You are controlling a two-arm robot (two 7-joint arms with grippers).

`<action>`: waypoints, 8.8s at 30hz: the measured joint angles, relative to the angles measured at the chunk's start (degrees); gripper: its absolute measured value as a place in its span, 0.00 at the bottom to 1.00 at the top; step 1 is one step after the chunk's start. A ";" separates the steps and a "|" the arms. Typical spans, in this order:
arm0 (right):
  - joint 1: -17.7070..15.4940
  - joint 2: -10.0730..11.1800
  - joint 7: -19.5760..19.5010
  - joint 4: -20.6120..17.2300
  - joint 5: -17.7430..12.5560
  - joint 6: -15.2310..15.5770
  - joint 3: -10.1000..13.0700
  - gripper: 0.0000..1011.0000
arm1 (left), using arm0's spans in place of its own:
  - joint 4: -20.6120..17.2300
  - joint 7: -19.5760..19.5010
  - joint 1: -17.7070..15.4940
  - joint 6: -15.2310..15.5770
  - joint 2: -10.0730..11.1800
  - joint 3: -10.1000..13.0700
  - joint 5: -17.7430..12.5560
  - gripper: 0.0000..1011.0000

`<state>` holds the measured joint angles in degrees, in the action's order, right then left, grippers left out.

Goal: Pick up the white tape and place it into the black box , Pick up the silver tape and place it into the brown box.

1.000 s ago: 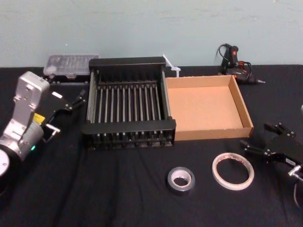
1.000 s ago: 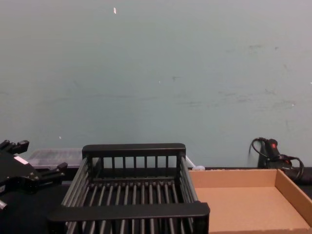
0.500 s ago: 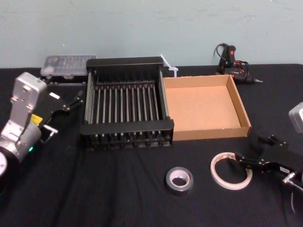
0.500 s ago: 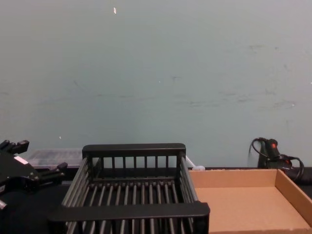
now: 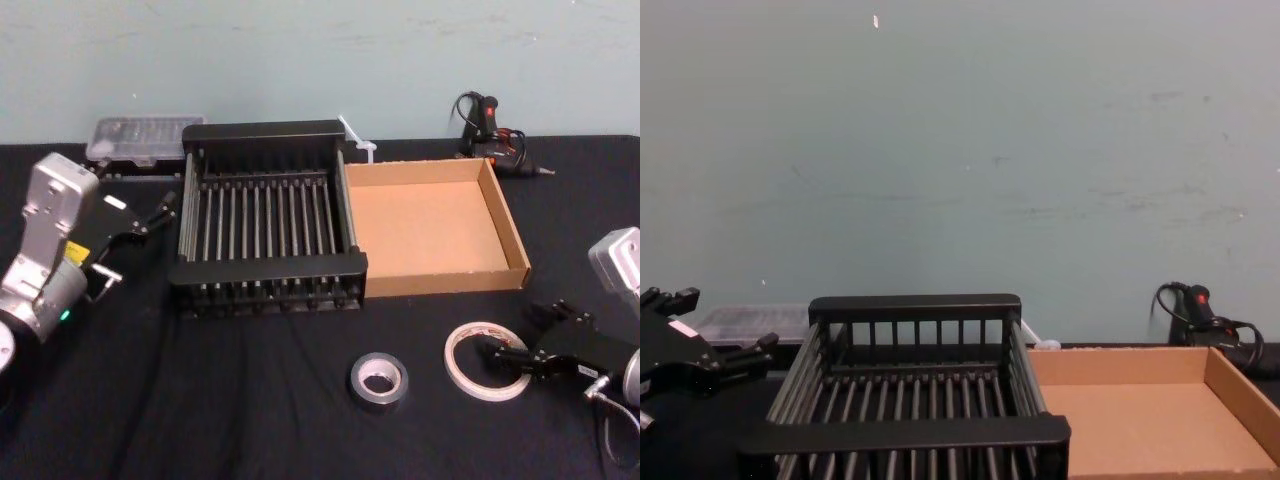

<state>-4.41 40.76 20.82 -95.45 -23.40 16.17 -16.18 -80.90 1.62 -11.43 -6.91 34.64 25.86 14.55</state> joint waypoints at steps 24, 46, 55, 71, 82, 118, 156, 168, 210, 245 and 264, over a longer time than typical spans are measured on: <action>0.81 -2.31 2.14 1.68 2.20 0.93 0.55 0.99 | 0.00 0.00 0.00 0.00 0.00 0.00 0.00 0.99; 0.81 -2.84 2.33 1.94 2.30 1.29 0.94 0.99 | 0.00 0.00 0.00 0.00 0.00 0.00 0.00 0.99; 0.80 -2.79 2.32 1.91 2.29 1.25 0.91 0.99 | 0.00 0.00 0.00 0.00 0.00 0.00 0.00 0.99; 0.80 -2.76 2.31 1.87 2.24 1.19 0.87 0.73 | 0.00 0.00 0.00 0.00 0.00 0.00 0.00 0.99; 0.80 -2.76 2.31 1.87 2.23 1.18 0.87 0.38 | 0.00 0.00 0.00 0.00 0.00 0.00 0.00 0.99; -0.18 -1.32 4.56 -0.48 0.61 -0.39 2.13 0.08 | 0.00 0.00 0.00 0.00 0.00 0.00 0.00 0.99; 14.61 -7.29 1.80 4.39 6.47 -1.92 -2.04 0.08 | 0.00 0.00 0.00 0.00 0.00 0.00 0.00 0.99; 21.42 -10.84 3.94 8.43 9.59 -1.97 -5.24 0.08 | 0.00 0.00 0.00 0.00 0.00 0.00 0.00 0.99; 36.48 -23.68 8.16 23.91 13.91 -5.30 -14.86 0.08 | 0.00 0.00 0.00 0.00 0.00 0.00 0.00 0.99; 36.27 -23.44 8.10 23.52 13.87 -5.17 -14.74 0.97 | 0.00 0.00 0.00 0.00 0.00 0.00 0.00 0.99; 31.07 -17.86 8.02 13.03 11.11 -3.04 -11.62 0.99 | 0.00 0.00 0.00 0.00 0.00 0.00 0.00 0.99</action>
<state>26.66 22.90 28.84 -82.41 -12.29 13.13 -27.80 -80.90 1.62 -11.43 -6.91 34.65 25.86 14.55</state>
